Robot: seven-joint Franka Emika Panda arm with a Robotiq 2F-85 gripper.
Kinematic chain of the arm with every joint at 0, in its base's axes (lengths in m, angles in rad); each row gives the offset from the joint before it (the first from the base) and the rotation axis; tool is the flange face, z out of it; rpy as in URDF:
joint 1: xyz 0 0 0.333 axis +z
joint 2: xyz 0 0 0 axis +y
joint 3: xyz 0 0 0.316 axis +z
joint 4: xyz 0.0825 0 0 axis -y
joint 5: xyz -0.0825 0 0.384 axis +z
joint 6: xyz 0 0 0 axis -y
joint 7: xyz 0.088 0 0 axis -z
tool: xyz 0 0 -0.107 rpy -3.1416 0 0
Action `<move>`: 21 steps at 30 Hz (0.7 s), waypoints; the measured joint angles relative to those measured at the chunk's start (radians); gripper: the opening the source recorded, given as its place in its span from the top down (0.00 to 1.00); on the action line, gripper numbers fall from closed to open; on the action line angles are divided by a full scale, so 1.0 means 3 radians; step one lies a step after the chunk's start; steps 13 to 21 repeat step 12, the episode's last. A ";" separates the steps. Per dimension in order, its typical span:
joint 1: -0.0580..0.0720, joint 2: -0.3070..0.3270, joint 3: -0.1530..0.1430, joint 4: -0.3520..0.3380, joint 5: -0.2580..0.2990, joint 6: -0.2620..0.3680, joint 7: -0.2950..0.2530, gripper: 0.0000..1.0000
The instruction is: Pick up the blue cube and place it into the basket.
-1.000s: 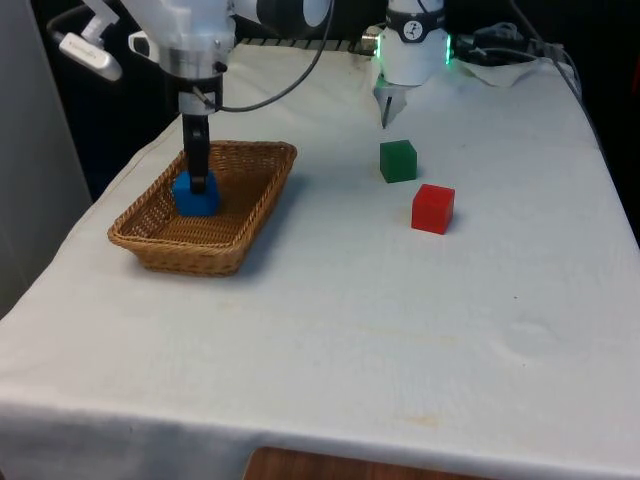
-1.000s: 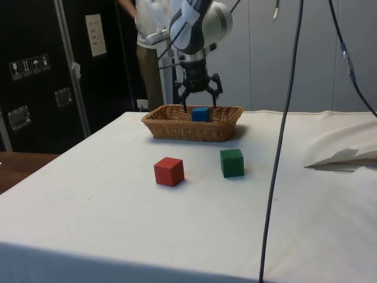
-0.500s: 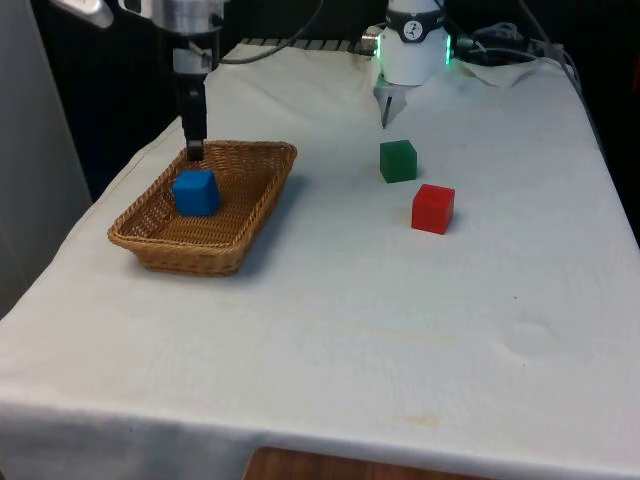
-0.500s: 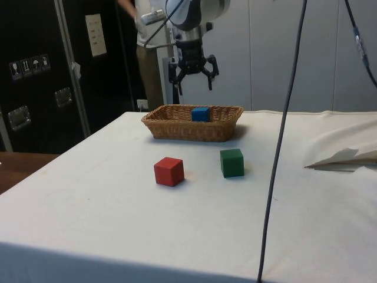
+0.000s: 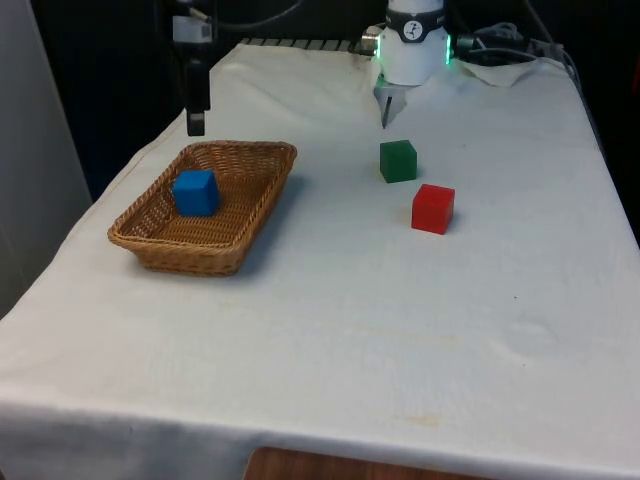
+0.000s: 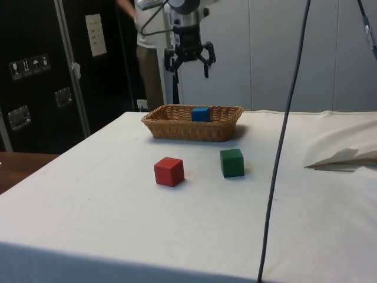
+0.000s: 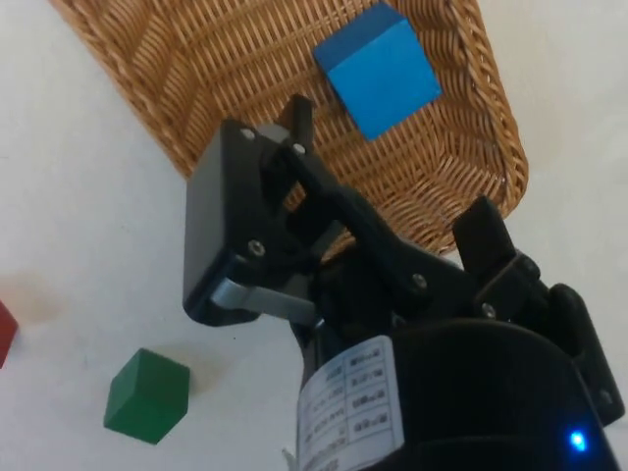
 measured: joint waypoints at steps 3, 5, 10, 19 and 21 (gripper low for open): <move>0.0007 -0.0027 0.0000 0.0007 -0.0007 -0.0020 -0.0033 0.00; 0.0020 -0.0067 0.0000 0.0013 -0.0013 -0.0057 -0.0080 0.00; 0.0047 -0.0133 0.0003 0.0013 -0.0027 -0.0087 -0.0153 0.00; 0.0057 -0.0157 0.0007 0.0013 -0.0040 -0.0103 -0.0170 0.00; 0.0057 -0.0157 0.0007 0.0013 -0.0040 -0.0103 -0.0170 0.00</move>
